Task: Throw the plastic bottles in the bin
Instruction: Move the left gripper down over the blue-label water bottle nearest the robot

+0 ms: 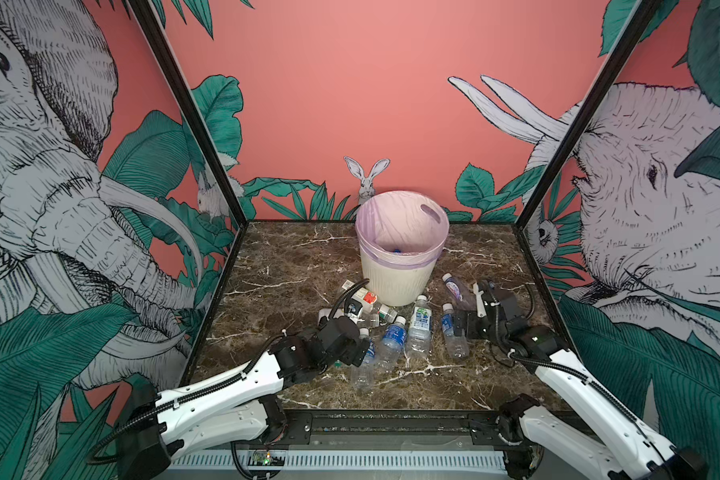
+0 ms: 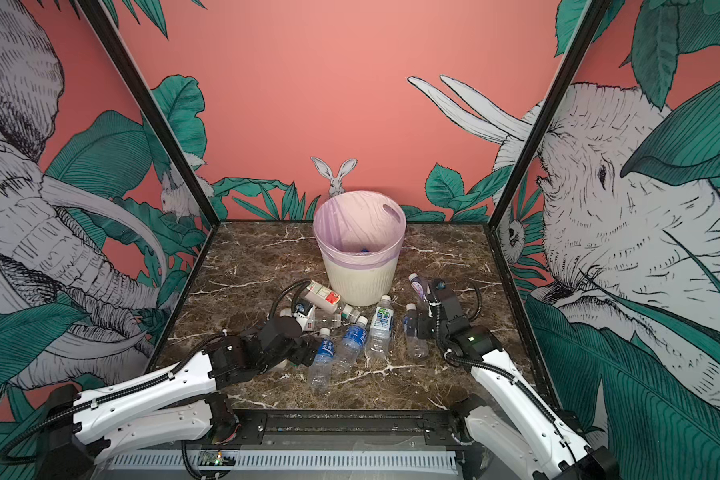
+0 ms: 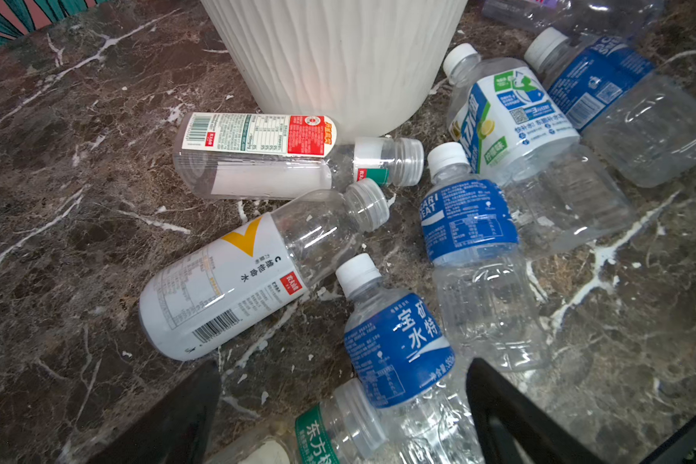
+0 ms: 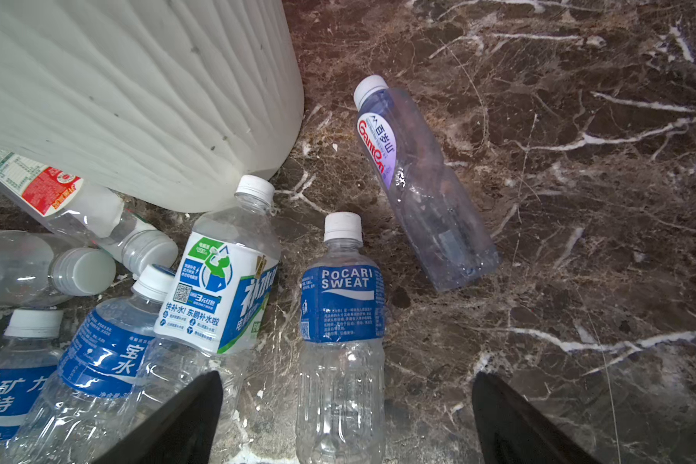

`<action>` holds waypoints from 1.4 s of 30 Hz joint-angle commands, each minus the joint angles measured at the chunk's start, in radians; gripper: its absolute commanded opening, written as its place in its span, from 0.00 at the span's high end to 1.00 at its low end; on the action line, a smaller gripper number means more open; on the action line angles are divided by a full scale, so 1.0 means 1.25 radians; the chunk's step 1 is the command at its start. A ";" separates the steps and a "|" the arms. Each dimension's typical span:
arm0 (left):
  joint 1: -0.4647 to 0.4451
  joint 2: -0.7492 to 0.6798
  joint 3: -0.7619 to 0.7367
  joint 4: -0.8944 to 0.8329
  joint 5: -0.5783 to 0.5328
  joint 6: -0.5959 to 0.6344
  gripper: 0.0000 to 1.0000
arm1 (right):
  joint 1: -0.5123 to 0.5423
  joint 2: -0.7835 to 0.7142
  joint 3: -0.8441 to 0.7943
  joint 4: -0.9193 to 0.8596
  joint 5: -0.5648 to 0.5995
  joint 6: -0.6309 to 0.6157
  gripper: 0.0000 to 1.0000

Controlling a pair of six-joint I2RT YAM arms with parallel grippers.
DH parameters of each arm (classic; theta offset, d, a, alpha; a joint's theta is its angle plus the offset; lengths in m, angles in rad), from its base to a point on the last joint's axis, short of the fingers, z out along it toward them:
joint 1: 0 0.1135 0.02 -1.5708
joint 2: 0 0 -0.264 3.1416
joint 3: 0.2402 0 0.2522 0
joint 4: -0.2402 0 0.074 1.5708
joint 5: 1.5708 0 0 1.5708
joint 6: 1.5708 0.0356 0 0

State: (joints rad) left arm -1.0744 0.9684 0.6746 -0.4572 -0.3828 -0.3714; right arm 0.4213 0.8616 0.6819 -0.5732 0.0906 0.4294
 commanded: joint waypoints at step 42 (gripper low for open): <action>-0.120 0.039 0.029 -0.139 -0.119 -0.211 0.04 | -0.062 -0.015 -0.076 0.099 -0.074 -0.010 0.01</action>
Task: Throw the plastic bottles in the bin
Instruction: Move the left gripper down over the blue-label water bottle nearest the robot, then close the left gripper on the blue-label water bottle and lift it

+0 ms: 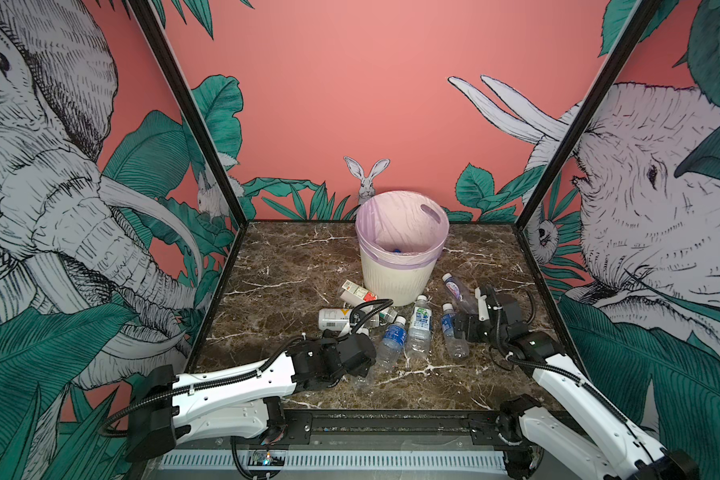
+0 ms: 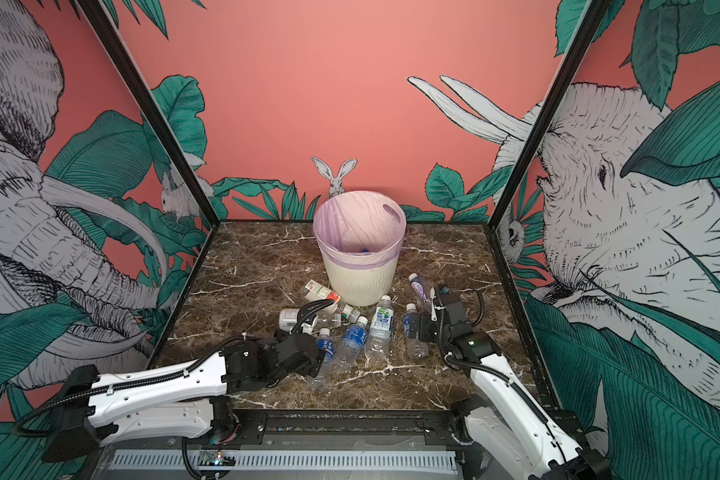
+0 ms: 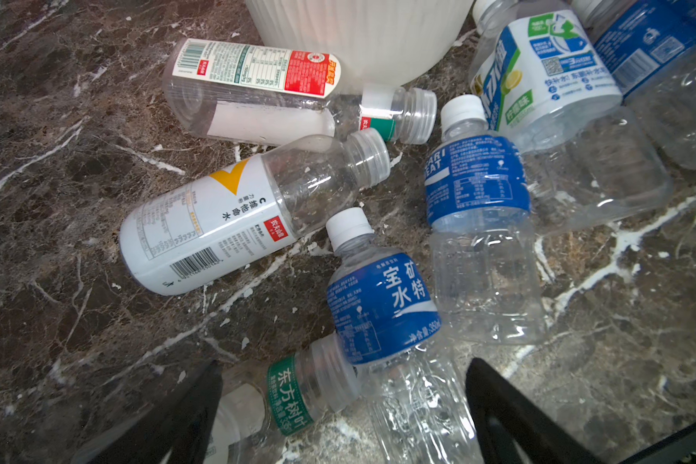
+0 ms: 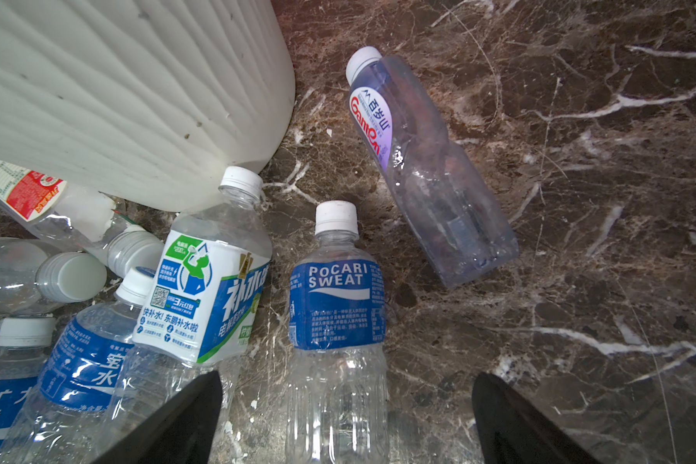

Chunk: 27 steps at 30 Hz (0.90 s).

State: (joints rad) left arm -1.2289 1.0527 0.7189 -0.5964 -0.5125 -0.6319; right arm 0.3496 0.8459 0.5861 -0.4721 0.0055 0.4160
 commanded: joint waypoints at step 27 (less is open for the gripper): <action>-0.030 0.014 -0.046 -0.043 0.265 -0.175 0.04 | -0.007 -0.001 0.002 0.020 -0.013 0.003 0.01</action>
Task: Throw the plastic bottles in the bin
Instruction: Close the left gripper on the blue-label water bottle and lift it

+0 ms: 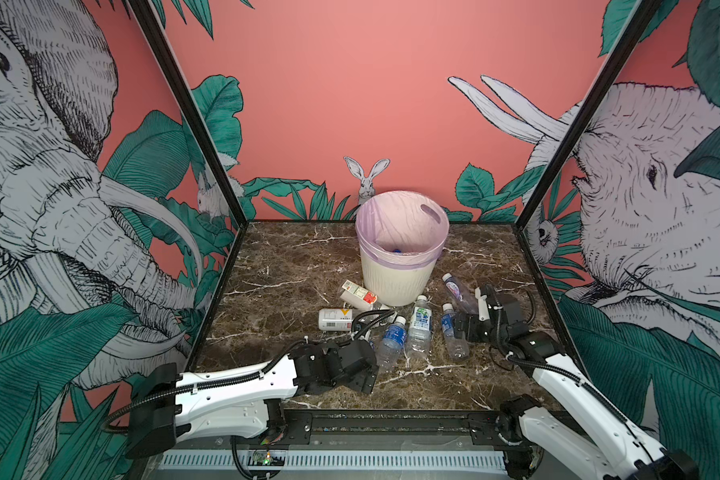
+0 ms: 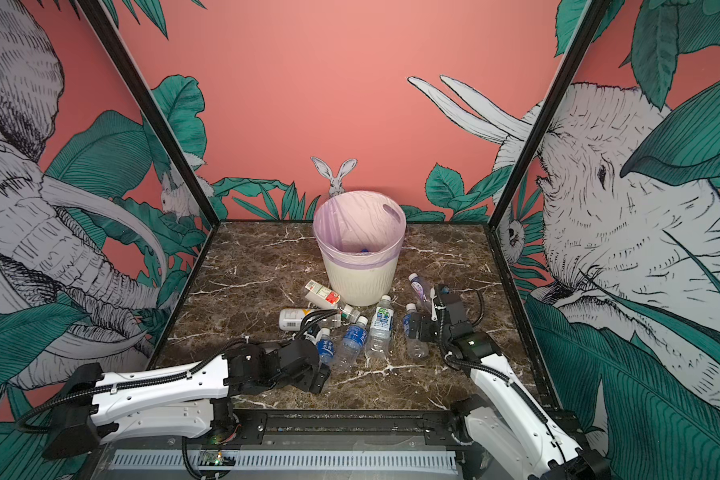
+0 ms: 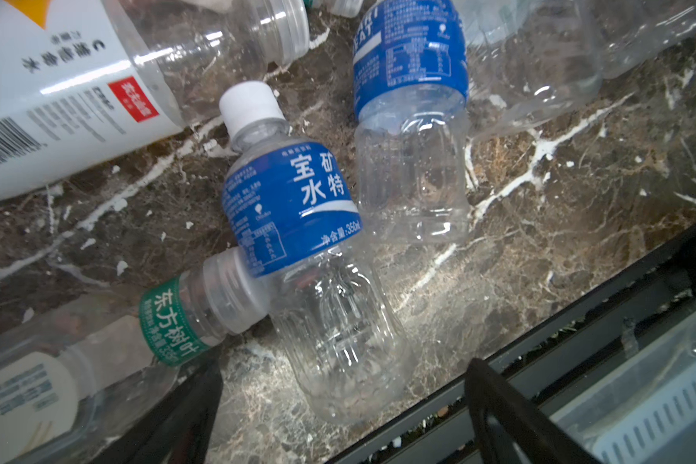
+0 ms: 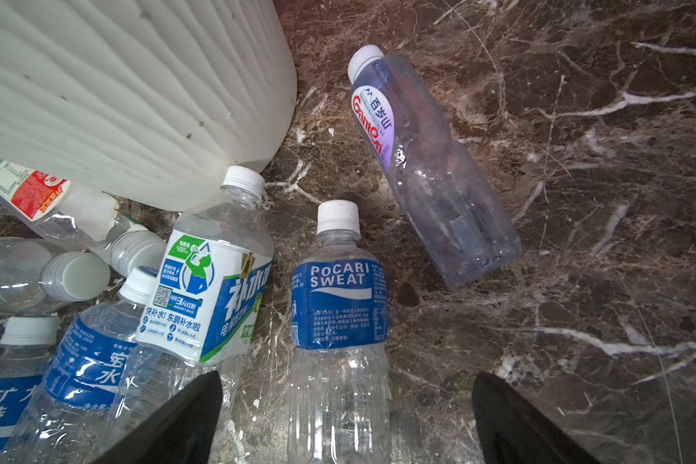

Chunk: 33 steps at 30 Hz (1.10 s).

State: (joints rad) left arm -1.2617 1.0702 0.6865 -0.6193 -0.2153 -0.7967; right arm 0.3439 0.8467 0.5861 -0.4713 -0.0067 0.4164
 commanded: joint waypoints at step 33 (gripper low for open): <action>0.063 0.126 -0.083 0.194 0.036 -0.001 0.02 | -0.004 -0.001 -0.004 0.027 -0.018 0.003 0.01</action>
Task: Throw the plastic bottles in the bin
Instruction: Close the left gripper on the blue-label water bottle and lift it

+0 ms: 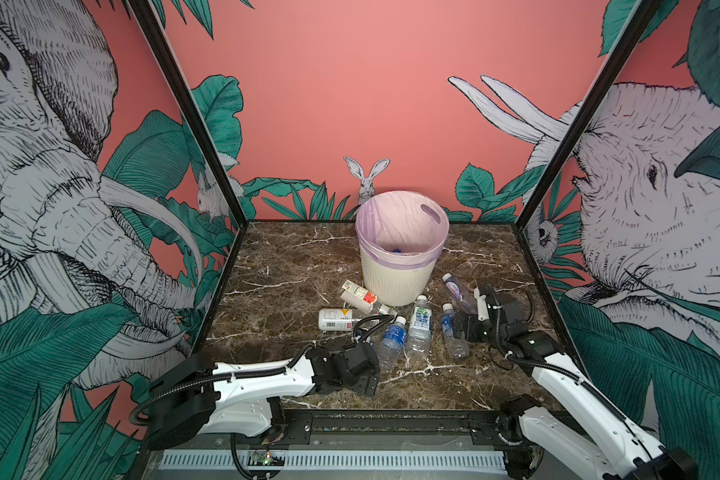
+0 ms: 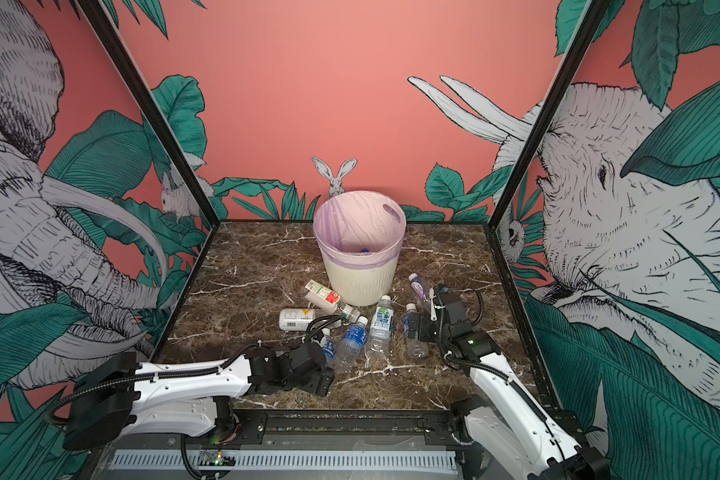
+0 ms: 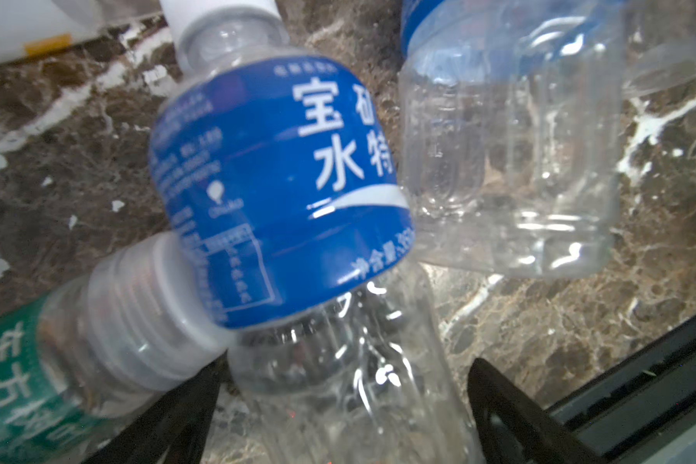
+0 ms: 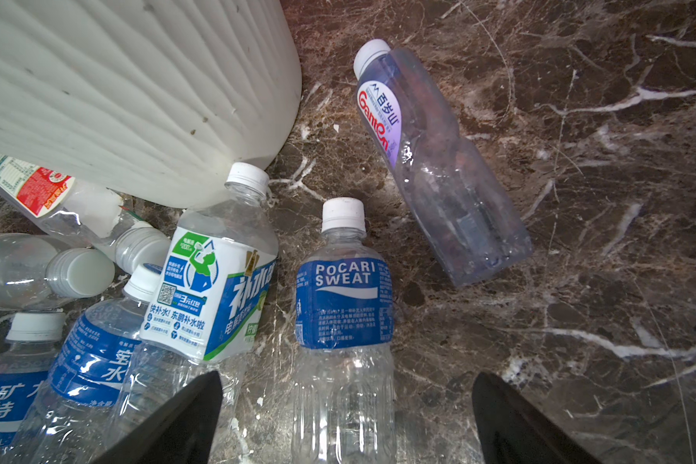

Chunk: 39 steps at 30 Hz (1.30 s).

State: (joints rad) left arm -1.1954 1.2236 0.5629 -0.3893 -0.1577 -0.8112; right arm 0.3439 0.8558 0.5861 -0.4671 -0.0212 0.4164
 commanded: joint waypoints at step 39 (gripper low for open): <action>0.029 0.109 0.088 -0.029 -0.024 0.076 0.35 | -0.004 -0.022 -0.003 0.012 0.004 0.001 0.01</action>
State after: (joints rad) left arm -1.1633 1.3903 0.6498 -0.3820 -0.1581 -0.7155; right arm 0.3431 0.8383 0.5861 -0.4675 -0.0231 0.4179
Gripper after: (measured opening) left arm 0.650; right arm 0.988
